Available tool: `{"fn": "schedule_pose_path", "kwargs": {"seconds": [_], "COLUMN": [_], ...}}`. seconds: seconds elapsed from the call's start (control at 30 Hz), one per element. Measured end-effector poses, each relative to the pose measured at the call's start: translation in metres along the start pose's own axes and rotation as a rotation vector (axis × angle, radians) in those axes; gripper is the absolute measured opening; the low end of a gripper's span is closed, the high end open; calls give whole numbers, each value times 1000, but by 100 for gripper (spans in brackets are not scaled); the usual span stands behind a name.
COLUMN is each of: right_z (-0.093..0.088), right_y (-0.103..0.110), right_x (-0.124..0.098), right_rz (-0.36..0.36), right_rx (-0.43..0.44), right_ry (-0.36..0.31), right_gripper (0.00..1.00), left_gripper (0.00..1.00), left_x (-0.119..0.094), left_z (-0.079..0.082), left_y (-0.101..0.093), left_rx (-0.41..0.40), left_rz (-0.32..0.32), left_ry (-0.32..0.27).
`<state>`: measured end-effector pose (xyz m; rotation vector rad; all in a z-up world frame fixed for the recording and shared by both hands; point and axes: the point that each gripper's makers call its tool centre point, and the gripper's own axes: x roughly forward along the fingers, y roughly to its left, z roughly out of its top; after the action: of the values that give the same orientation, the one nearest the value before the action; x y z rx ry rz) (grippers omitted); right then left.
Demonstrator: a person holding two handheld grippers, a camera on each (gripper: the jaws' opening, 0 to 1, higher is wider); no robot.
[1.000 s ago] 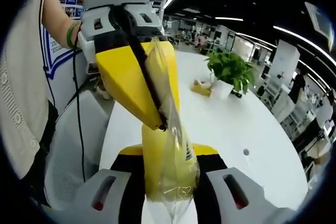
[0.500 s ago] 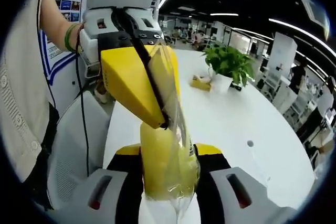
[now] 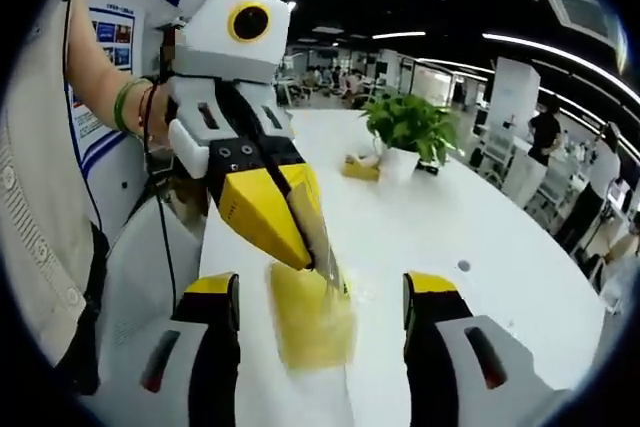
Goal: Compare the silicone blocks by pressing each to a similar depth, holding the contact briefly, and releasing to observe deformation and rebound differences across the visible hardness samples.
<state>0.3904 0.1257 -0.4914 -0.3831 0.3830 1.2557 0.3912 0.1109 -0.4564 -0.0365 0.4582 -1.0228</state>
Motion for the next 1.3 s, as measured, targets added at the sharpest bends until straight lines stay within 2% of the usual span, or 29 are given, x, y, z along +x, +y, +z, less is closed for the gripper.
{"fn": "schedule_pose_path", "kwargs": {"seconds": [0.07, 0.23, 0.37, 0.5, 0.63, 0.7, 0.77, 0.93, 1.07, 1.13, 1.2, 1.27, 1.3], "right_z": [-3, -8, -20, -30, -35, -39, -42, -61, -79, -82, -81, -85, -87], "right_y": [-1, -9, -18, -20, -19, -20, -22, -20, -20, -19, -16, -18, -18], "right_x": [-7, -34, -55, -70, -77, -80, -85, -94, -98, -98, -97, -97, -97], "right_rz": [-25, -128, -233, -280, -281, -282, -305, -336, -357, -348, -312, -327, -330], "right_rx": [7, 77, 162, 241, 335, 419, 424, 477, 517, 562, 614, 604, 609], "right_ry": [-8, -89, -147, -202, -267, -302, -328, -321, -305, -328, -367, -360, -360], "right_gripper": [65, 68, 78, 77, 78, 77, 76, 74, 72, 72, 71, 71, 71], "left_gripper": [0, 0, 0, 0, 0, 0, 0, 0, 0, 0, 0, 0, 0], "left_x": [6, 19, 31, 45, 57, 64, 70, 88, 101, 107, 112, 116, 119], "left_z": [-6, -19, -25, -31, -39, -44, -49, -69, -86, -93, -98, -102, -102], "left_y": [2, 7, 11, 17, 26, 28, 31, 44, 51, 53, 58, 68, 71], "left_rx": [-1, -46, -86, -189, -236, -251, -257, -343, -390, -404, -454, -477, -533], "left_rz": [5, 6, 14, 9, 20, 17, 22, 23, 33, 33, 37, 58, 54], "left_ry": [12, 27, 24, 2, -19, -17, -14, -12, 21, 32, 30, 15, 6]}}
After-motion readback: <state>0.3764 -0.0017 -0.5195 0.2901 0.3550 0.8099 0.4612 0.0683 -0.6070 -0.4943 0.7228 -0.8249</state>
